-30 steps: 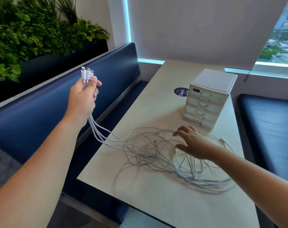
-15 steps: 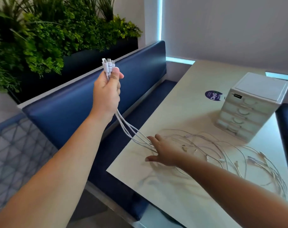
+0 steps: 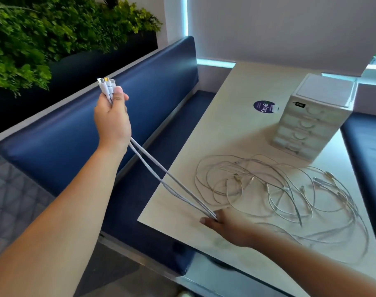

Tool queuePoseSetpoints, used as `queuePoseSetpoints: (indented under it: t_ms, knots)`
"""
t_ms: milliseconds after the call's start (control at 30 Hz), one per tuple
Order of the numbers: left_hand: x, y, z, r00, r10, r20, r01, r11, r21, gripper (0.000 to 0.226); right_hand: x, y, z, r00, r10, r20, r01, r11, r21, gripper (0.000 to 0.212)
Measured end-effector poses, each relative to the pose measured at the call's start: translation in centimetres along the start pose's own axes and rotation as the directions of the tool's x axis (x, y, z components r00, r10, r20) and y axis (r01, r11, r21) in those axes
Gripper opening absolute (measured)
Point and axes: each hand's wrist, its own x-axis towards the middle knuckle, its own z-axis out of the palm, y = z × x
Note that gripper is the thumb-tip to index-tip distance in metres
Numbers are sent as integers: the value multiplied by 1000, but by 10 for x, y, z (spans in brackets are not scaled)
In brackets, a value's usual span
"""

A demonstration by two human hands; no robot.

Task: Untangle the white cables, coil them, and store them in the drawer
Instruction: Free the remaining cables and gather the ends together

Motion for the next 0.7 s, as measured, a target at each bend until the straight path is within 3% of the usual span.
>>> queuePoseSetpoints:
  t_ms: [133, 233, 333, 400, 433, 500, 533, 600, 700]
  knots:
    - [3, -24, -1, 998, 61, 36, -66, 983, 170, 27, -13, 14, 11, 997, -43, -64, 33, 989, -147, 64]
    - [-6, -38, 0, 989, 89, 116, -123, 933, 338, 28, -18, 19, 12, 996, -7, -89, -3, 994, -113, 61]
    - [-24, -49, 6, 939, 28, 342, -193, 867, 459, 30, -22, 19, 18, 996, 85, -19, -86, 995, -53, 56]
    - [-49, -54, 17, 781, -45, 623, -342, 804, 487, 31, -21, 20, 21, 993, 117, -6, -117, 993, -14, 52]
    - [-67, -58, 23, 644, -94, 760, -431, 776, 461, 37, -21, 20, 20, 992, 130, -7, -130, 992, 11, 49]
    - [-104, -67, 35, 366, -236, 900, -518, 752, 408, 51, -19, 22, 17, 990, 141, -8, -140, 989, 46, 45]
    - [-119, -77, 40, 273, -312, 910, -533, 739, 413, 54, -18, 22, 14, 990, 140, -9, -139, 988, 60, 43]
    - [-145, -96, 48, 163, -398, 903, -565, 713, 416, 49, -18, 23, 10, 990, 141, -14, -140, 986, 91, 41]
    - [-160, -116, 54, 84, -409, 908, -448, 799, 401, 16, -20, 25, 9, 988, 148, -34, -142, 979, 147, 39]
